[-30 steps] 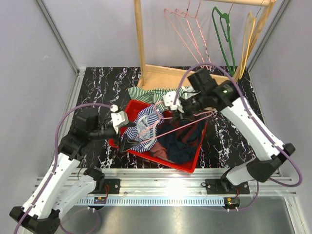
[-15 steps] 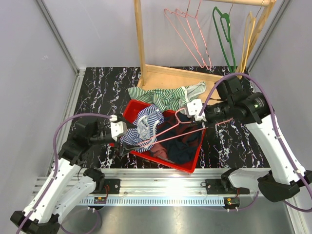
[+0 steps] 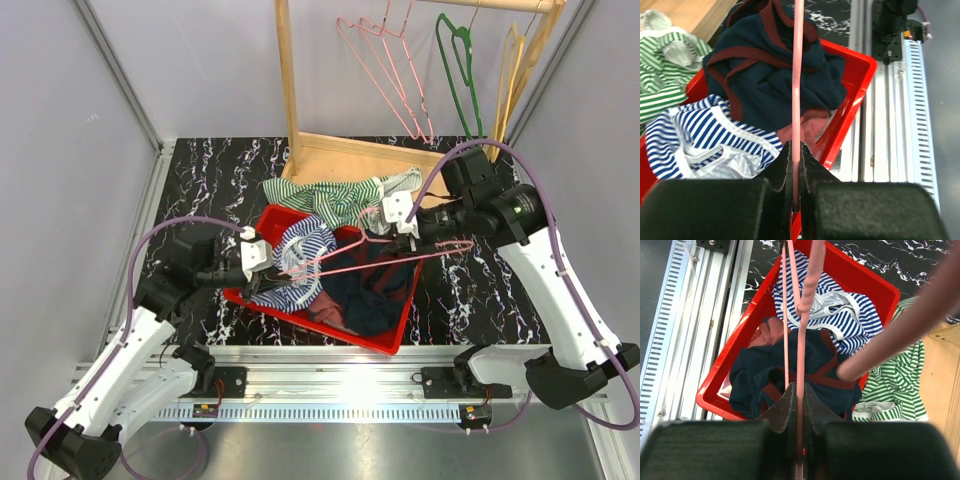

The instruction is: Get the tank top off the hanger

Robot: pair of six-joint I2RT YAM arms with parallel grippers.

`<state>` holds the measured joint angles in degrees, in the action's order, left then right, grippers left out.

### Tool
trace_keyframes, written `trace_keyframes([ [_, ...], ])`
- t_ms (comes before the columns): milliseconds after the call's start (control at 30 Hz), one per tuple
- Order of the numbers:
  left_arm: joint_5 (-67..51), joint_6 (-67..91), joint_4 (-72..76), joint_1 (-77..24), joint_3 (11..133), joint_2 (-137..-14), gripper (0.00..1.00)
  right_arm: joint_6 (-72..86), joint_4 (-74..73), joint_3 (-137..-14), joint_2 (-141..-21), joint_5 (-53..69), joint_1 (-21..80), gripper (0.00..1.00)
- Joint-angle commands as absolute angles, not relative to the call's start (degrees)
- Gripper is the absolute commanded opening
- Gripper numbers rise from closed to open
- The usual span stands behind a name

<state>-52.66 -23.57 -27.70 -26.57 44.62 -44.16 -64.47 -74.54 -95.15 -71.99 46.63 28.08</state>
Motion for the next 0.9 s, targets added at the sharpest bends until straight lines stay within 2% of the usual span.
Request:
trace_keyframes([
  [0, -48.8, -21.6, -22.0, -26.7, 47.1, -42.4, 0.0, -61.1, -70.5, -93.6, -72.1, 49.7, 28.0, 0.24],
  [33, -46.9, -20.8, -22.0, -26.7, 47.2, -41.9, 0.0, -60.0, -69.7, -93.3, -71.9, 49.1, 28.0, 0.37],
  [67, -45.0, -20.3, -22.5, -26.7, 47.3, -41.1, 0.0, -58.2, -67.8, -93.4, -71.3, 47.7, 27.8, 0.77],
  [100, -40.7, -19.9, -23.4, -26.7, 47.6, -40.9, 0.0, -54.1, -66.9, -93.9, -71.1, 46.6, 27.6, 0.95],
  [133, -38.6, -20.0, -24.4, -26.7, 48.0, -40.7, 0.0, -52.4, -66.4, -94.7, -70.8, 45.5, 26.9, 1.0],
  [233, -30.9, -18.8, -28.1, -26.6, 49.0, -40.1, 0.0, -44.5, -64.0, -99.9, -69.2, 39.6, 25.0, 1.0],
  [400, -16.2, -12.8, -28.2, -26.5, 49.4, -36.7, 0.0, -34.2, -56.6, -102.9, -65.0, 21.4, 21.7, 1.0],
  [500, -9.7, -7.7, -26.4, -26.4, 50.4, -36.2, 0.0, -29.5, -52.0, -98.5, -62.7, 14.7, 20.0, 1.0],
  [600, -3.5, -0.5, -23.9, -26.4, 53.6, -39.3, 0.0, -26.6, -48.1, -91.4, -60.7, 14.1, 18.2, 1.0],
  [767, -0.8, 8.4, -20.4, -26.7, 61.0, -50.5, 0.0, -23.0, -40.1, -77.5, -58.1, 10.5, 16.4, 1.0],
  [867, 6.4, 11.1, -17.2, -28.9, 65.5, -55.4, 0.0, -22.0, -36.7, -70.6, -57.0, 10.5, 15.6, 1.0],
])
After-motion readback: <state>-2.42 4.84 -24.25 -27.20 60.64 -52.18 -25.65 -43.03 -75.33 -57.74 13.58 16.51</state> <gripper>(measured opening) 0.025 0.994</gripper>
